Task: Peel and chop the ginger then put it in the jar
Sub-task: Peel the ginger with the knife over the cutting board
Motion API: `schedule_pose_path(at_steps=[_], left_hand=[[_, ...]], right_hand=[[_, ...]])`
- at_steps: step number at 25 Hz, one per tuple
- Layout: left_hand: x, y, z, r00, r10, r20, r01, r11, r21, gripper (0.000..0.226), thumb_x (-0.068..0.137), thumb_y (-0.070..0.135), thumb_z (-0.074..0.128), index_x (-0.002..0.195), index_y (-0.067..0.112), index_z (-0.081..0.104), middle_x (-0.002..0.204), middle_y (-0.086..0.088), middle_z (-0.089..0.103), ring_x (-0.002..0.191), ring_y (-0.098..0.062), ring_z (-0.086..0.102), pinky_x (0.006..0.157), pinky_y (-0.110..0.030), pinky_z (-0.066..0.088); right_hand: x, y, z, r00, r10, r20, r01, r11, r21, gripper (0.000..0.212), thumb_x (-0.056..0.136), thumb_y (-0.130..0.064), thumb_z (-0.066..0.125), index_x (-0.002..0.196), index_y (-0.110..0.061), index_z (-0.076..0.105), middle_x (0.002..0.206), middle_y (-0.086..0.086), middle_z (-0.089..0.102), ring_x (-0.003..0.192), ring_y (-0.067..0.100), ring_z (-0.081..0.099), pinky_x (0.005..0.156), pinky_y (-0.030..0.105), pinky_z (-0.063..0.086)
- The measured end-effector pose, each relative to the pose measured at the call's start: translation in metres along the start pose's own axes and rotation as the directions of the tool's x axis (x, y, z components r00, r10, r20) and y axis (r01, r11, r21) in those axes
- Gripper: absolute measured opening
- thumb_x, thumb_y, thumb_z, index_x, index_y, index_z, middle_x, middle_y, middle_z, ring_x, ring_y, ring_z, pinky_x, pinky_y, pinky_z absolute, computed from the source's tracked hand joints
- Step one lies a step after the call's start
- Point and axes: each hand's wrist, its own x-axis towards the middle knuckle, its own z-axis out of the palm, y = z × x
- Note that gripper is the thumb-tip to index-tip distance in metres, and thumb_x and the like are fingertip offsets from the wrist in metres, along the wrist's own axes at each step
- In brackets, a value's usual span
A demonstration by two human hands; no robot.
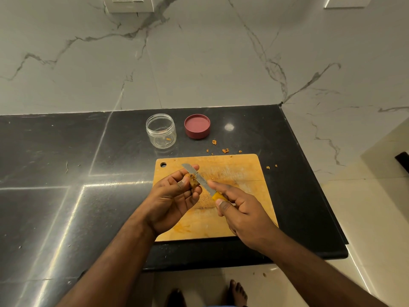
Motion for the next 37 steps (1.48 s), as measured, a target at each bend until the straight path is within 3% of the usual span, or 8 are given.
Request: schedule_pose_path(at_steps=[5, 12, 18, 23, 26, 29, 31, 37], left_hand=[[0.002, -0.003, 0.004, 0.998, 0.064, -0.026, -0.065, 0.998, -0.004, 0.041, 0.094, 0.005, 0.052, 0.134, 0.006, 0.058, 0.101, -0.013, 0.067, 0.082, -0.019, 0.065, 0.073, -0.027, 0.059], [0.001, 0.000, 0.007, 0.998, 0.051, -0.031, -0.052, 0.999, -0.017, 0.042, 0.093, 0.008, 0.052, 0.135, 0.007, 0.057, 0.103, -0.012, 0.067, 0.083, -0.018, 0.064, 0.072, -0.026, 0.058], [0.005, 0.002, 0.011, 0.997, 0.069, -0.031, -0.071, 0.996, -0.050, 0.039, 0.095, 0.008, 0.052, 0.134, 0.007, 0.058, 0.108, -0.014, 0.067, 0.089, -0.020, 0.065, 0.076, -0.026, 0.058], [0.005, 0.002, 0.008, 0.998, 0.050, -0.025, -0.051, 0.998, -0.038, 0.039, 0.097, 0.008, 0.052, 0.135, 0.005, 0.056, 0.105, -0.015, 0.065, 0.086, -0.021, 0.065, 0.076, -0.026, 0.059], [0.004, 0.001, 0.008, 0.999, 0.054, -0.004, -0.054, 0.998, -0.017, 0.040, 0.097, 0.007, 0.052, 0.137, 0.006, 0.056, 0.103, -0.013, 0.065, 0.086, -0.021, 0.065, 0.076, -0.026, 0.059], [0.004, 0.001, 0.006, 0.998, 0.057, 0.005, -0.057, 0.998, 0.010, 0.042, 0.098, 0.004, 0.050, 0.139, 0.005, 0.053, 0.101, -0.013, 0.066, 0.087, -0.022, 0.065, 0.075, -0.027, 0.059], [0.003, 0.001, 0.004, 0.999, 0.054, 0.007, -0.054, 0.998, 0.011, 0.042, 0.098, 0.003, 0.050, 0.140, 0.004, 0.051, 0.103, -0.014, 0.066, 0.088, -0.024, 0.065, 0.076, -0.029, 0.059], [0.002, 0.002, 0.001, 0.998, 0.061, 0.028, -0.063, 0.996, 0.069, 0.043, 0.095, 0.002, 0.051, 0.138, 0.008, 0.055, 0.103, -0.015, 0.064, 0.090, -0.024, 0.062, 0.076, -0.029, 0.057]], right_hand=[[0.005, 0.009, 0.005, 0.999, 0.051, 0.004, -0.051, 0.988, 0.143, 0.041, 0.103, -0.013, 0.048, 0.136, -0.035, 0.055, 0.075, 0.001, 0.055, 0.043, 0.005, 0.035, 0.041, 0.021, 0.033], [0.009, 0.007, 0.008, 0.994, 0.071, 0.079, -0.091, 0.954, 0.286, 0.041, 0.103, -0.010, 0.046, 0.135, -0.033, 0.057, 0.075, 0.005, 0.053, 0.042, 0.010, 0.028, 0.039, 0.022, 0.026], [0.010, -0.001, 0.011, 0.994, 0.110, 0.014, -0.105, 0.892, 0.440, 0.038, 0.102, -0.008, 0.047, 0.131, -0.030, 0.060, 0.077, 0.009, 0.054, 0.042, 0.010, 0.027, 0.038, 0.021, 0.023], [0.008, -0.003, -0.002, 0.998, -0.017, -0.053, 0.019, 0.999, 0.041, 0.041, 0.103, -0.012, 0.047, 0.131, -0.042, 0.053, 0.086, -0.018, 0.060, 0.055, -0.005, 0.050, 0.050, 0.009, 0.039], [0.005, -0.003, 0.001, 0.996, -0.076, -0.053, 0.066, 0.983, -0.171, 0.042, 0.103, -0.020, 0.048, 0.134, -0.049, 0.047, 0.108, -0.032, 0.057, 0.090, -0.017, 0.056, 0.076, 0.009, 0.047], [0.002, -0.003, 0.005, 0.990, -0.129, -0.061, 0.105, 0.948, -0.301, 0.043, 0.103, -0.026, 0.047, 0.138, -0.049, 0.041, 0.119, -0.051, 0.043, 0.121, -0.016, 0.044, 0.100, 0.012, 0.043], [0.002, -0.001, 0.004, 0.987, -0.147, -0.069, 0.117, 0.938, -0.325, 0.043, 0.103, -0.027, 0.047, 0.139, -0.050, 0.040, 0.118, -0.056, 0.040, 0.124, -0.016, 0.042, 0.101, 0.011, 0.041], [0.001, 0.000, 0.002, 0.986, -0.157, -0.049, 0.132, 0.935, -0.330, 0.044, 0.103, -0.023, 0.048, 0.141, -0.046, 0.041, 0.122, -0.042, 0.047, 0.118, -0.012, 0.049, 0.095, 0.010, 0.043]])
